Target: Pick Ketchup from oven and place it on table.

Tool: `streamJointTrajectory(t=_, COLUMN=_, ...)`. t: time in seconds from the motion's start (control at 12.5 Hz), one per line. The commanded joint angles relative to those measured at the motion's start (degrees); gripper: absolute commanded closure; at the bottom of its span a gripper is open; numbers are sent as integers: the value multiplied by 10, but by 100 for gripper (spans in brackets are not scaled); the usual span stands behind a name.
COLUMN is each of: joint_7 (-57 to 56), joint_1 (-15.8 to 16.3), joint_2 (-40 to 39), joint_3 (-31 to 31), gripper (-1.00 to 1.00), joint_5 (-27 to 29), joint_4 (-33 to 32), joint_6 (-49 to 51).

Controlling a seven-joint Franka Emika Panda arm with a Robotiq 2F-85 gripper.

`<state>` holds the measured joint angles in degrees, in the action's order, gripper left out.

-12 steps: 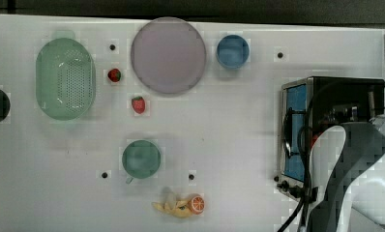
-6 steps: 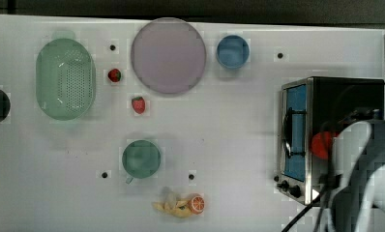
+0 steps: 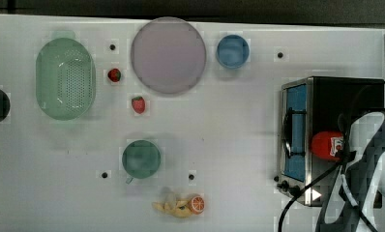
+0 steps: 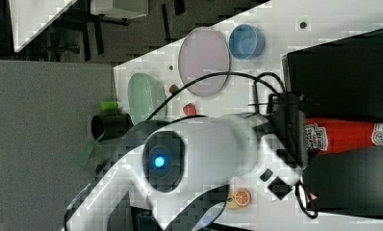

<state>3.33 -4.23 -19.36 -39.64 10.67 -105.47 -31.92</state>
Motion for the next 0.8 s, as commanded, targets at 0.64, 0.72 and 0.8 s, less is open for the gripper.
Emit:
streamJointTrajectory(t=0.64, joint_7=-5, joint_1=15, joint_2=29, joint_3=8, gripper=-21, joint_5=-8, joint_4=36, joint_6=26)
streamJointTrajectory(t=0.72, joint_7=-6, joint_1=22, joint_2=42, joint_3=11, gripper=-21, joint_5=-31, joint_4=57, joint_6=57)
streamJointTrajectory(t=0.8, joint_7=-6, joint_1=31, joint_2=56, joint_3=13, gripper=-21, joint_5=-42, joint_4=79, joint_6=92)
